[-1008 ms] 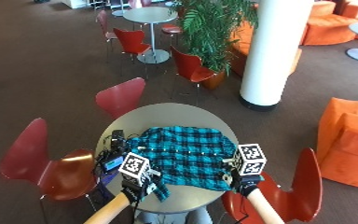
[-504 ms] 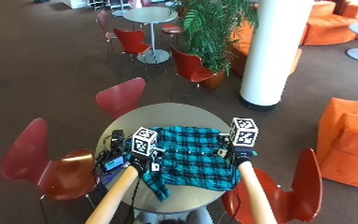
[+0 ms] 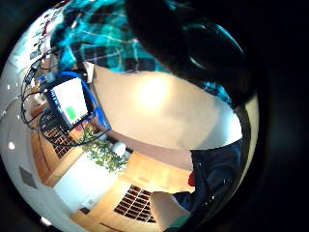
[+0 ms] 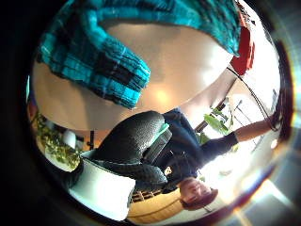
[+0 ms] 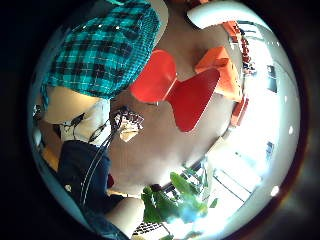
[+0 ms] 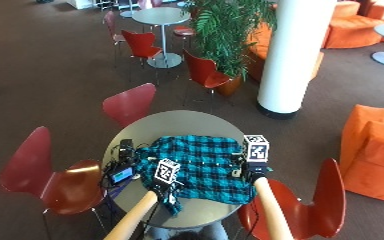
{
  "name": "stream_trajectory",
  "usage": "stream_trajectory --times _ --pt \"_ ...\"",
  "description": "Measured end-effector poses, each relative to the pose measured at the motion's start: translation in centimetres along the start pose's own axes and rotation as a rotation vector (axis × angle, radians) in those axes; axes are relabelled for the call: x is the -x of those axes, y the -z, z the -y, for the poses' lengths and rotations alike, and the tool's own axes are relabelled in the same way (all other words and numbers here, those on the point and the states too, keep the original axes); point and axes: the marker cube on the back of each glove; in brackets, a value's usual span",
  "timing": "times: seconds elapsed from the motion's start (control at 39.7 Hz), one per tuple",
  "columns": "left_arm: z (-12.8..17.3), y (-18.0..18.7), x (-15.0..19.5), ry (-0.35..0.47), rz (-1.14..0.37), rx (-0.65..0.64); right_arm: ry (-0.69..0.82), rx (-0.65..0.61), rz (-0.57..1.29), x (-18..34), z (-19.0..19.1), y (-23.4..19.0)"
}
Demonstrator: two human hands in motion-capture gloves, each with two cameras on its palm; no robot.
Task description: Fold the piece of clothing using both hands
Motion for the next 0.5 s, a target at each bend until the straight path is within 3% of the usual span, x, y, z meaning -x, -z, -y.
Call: stream_trajectory --times 0.23,0.4,0.5 --pt "1.4 -1.5 -0.6 -0.038 0.01 0.039 -0.008 0.02 0.009 -0.6 1.0 -2.2" --pt "2.2 -1.6 -0.4 0.022 0.036 -0.019 -0.021 0.044 0.029 -1.5 2.9 -4.3" --pt "2.3 -1.5 -0.3 0.011 0.024 -0.032 -0.015 0.067 0.038 -1.7 3.5 -5.4"
